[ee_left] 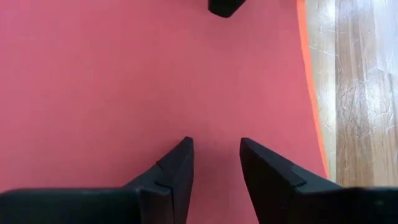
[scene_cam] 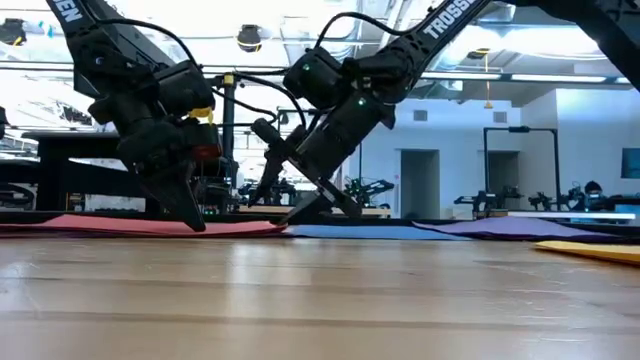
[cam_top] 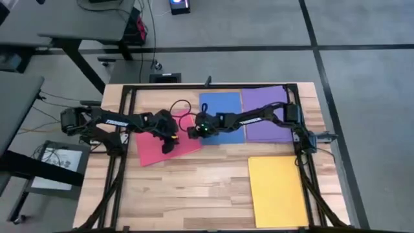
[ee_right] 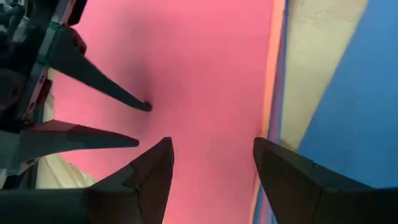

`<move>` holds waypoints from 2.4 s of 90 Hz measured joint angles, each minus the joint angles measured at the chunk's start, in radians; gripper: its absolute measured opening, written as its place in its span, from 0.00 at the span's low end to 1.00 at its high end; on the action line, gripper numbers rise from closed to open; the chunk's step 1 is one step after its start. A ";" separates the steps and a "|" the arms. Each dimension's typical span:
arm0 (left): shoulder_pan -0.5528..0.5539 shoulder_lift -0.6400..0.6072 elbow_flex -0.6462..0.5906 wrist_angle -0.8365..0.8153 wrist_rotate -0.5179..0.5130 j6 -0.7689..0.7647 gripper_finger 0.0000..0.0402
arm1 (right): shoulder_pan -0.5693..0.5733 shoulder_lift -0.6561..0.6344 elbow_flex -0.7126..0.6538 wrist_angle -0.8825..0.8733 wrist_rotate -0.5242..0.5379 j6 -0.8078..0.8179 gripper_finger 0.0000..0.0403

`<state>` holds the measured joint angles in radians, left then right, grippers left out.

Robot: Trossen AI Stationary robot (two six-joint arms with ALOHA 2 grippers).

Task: Organize paper
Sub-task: Put the pink paper into the bottom center of the table

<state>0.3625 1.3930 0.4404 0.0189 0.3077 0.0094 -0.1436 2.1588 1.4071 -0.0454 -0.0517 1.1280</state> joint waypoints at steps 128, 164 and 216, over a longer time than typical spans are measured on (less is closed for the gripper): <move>-0.018 0.002 -0.002 0.131 -0.001 -0.053 0.29 | 0.024 0.008 -0.001 0.088 -0.031 -0.040 0.52; 0.004 -0.046 0.134 -0.118 -0.099 0.026 0.29 | -0.061 -0.002 0.079 0.021 -0.049 -0.215 0.52; 0.447 0.136 0.327 -0.531 -0.193 0.317 0.40 | -0.060 -0.002 0.085 -0.019 -0.112 -0.262 0.52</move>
<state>0.8094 1.5291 0.7674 -0.5122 0.1144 0.3265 -0.2039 2.1571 1.4918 -0.0647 -0.1636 0.8658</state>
